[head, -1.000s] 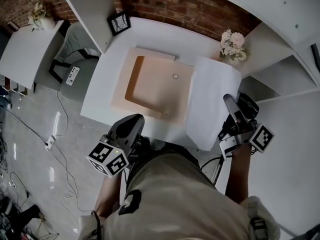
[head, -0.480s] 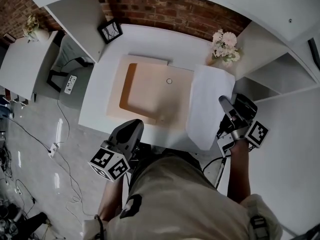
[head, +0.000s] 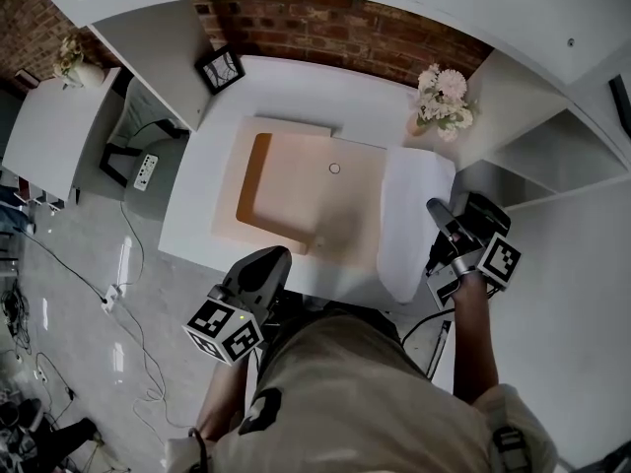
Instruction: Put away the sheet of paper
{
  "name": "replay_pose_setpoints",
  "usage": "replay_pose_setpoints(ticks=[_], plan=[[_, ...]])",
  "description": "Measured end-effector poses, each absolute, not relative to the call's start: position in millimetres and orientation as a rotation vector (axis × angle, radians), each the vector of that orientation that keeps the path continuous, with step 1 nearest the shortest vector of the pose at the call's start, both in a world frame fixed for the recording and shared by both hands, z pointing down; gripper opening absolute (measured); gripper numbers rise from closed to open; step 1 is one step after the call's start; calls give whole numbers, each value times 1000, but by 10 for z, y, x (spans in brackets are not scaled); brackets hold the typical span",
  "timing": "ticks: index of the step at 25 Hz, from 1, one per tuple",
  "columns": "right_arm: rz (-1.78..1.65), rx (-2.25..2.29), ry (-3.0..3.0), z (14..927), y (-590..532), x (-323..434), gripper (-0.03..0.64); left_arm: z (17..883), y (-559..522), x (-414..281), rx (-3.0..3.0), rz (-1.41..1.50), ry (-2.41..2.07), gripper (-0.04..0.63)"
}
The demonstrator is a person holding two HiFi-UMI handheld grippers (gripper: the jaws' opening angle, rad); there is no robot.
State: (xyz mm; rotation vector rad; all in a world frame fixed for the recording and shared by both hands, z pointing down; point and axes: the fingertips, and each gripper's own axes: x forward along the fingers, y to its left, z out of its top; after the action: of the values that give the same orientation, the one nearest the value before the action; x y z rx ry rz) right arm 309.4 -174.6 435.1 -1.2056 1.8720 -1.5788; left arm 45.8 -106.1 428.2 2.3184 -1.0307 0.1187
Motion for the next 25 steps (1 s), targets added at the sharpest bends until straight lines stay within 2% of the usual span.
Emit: replay_pose_setpoints(ticks=[11,25], plan=[[-1599,-1312,1883,4698,-1819,3272,28,4304,-1019,626,2325,154,-995,28],[-1530,-1756,2101,5354,-2001,3573,28,4367,-985,526,2313,146,-980,28]])
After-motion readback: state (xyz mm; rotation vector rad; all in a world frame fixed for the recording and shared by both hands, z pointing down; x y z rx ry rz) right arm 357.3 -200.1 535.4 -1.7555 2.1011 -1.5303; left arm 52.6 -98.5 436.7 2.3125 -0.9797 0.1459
